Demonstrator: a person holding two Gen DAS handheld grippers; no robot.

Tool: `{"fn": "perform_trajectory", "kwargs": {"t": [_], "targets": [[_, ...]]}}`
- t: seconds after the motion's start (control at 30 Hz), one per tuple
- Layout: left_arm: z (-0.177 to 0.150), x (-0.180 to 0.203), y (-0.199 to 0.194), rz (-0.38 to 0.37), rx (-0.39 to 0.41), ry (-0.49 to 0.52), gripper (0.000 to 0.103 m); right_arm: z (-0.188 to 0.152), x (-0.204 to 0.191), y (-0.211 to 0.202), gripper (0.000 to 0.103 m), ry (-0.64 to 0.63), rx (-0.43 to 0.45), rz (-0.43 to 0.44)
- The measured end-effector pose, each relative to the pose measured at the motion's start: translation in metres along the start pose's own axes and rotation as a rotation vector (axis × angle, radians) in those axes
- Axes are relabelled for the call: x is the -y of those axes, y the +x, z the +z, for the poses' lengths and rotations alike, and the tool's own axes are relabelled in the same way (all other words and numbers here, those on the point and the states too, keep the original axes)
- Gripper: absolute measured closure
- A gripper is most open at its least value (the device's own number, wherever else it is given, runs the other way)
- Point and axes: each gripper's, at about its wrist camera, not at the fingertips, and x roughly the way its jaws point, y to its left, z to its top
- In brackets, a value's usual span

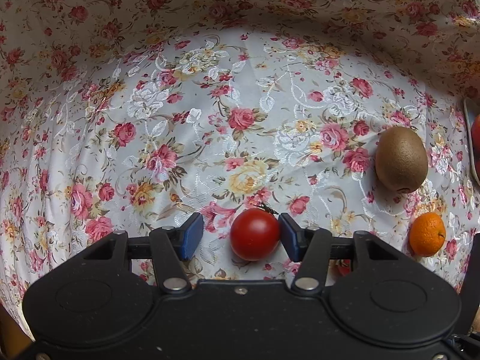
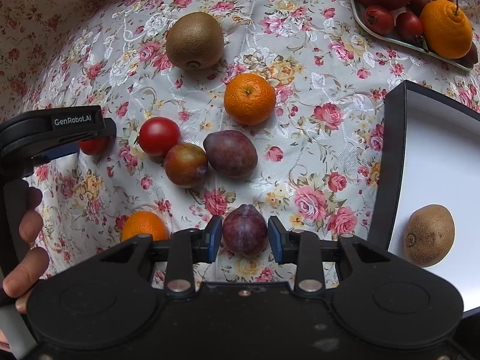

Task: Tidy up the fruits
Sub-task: 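Close the right tool on the plum while the left tool grasps the red tomato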

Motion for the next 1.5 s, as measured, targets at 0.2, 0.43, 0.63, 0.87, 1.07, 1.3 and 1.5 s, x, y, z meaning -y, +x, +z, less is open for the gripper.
{"fn": "perform_trajectory", "kwargs": {"t": [0.2,0.43,0.63,0.87,1.07,1.3,1.5], "targets": [[-0.002,0.005,-0.001,-0.007,0.005,0.020,0.045,-0.001,0.003,0.005,0.066,0.037,-0.002,0.009],[-0.004,0.007,-0.006,-0.047,0.004,0.042,0.061,-0.001,0.014,0.016,0.066,0.129,-0.080,0.079],[-0.004,-0.001,-0.015,-0.074,-0.005,-0.007,0.061,0.000,0.013,0.008,0.066,0.140,-0.046,0.130],[0.001,-0.011,-0.044,-0.043,0.023,-0.092,0.061,0.001,0.003,-0.019,0.066,0.089,0.087,0.161],[0.002,-0.009,-0.065,0.070,0.081,-0.092,0.061,-0.007,-0.013,-0.042,0.066,-0.017,0.225,0.097],[0.000,-0.009,-0.083,0.106,0.102,-0.109,0.061,-0.023,-0.026,-0.055,0.066,-0.121,0.288,0.081],[-0.004,0.007,-0.097,0.113,0.135,-0.075,0.061,-0.033,-0.032,-0.062,0.066,-0.162,0.305,0.113]]}}
